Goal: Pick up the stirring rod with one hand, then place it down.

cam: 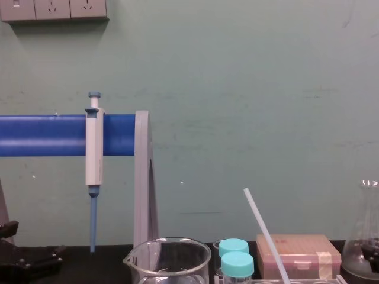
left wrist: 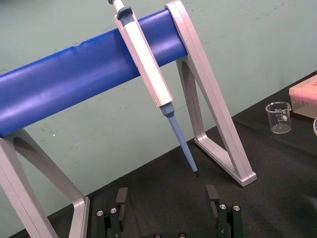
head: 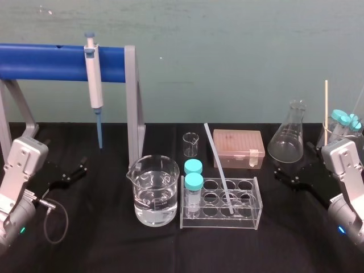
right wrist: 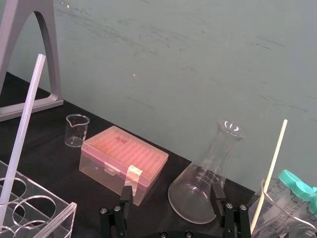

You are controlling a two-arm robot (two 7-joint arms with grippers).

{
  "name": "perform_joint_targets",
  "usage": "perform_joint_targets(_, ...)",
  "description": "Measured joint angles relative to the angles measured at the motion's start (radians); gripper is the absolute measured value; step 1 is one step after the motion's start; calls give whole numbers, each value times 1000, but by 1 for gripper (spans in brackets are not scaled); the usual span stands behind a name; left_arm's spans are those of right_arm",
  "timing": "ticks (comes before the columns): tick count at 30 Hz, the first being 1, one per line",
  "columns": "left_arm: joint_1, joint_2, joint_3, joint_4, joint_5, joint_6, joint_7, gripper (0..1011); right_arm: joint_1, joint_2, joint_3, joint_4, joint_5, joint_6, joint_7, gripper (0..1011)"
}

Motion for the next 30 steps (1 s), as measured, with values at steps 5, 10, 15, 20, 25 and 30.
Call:
perform_joint_targets(5, 0, 0, 0, 0, 0, 0, 0, 1000, 0, 0, 0, 0, 0, 0, 0, 1003)
perform_joint_targets(10, 0, 0, 0, 0, 0, 0, 0, 1000, 0, 0, 0, 0, 0, 0, 0, 1003)
perform_joint_targets(15, 0, 0, 0, 0, 0, 0, 0, 1000, 0, 0, 0, 0, 0, 0, 0, 1003)
perform_joint_targets(20, 0, 0, 0, 0, 0, 0, 0, 1000, 0, 0, 0, 0, 0, 0, 0, 1003)
perform_joint_targets(25, 0, 0, 0, 0, 0, 0, 0, 1000, 0, 0, 0, 0, 0, 0, 0, 1003)
perform_joint_targets(30, 0, 0, 0, 0, 0, 0, 0, 1000, 0, 0, 0, 0, 0, 0, 0, 1003)
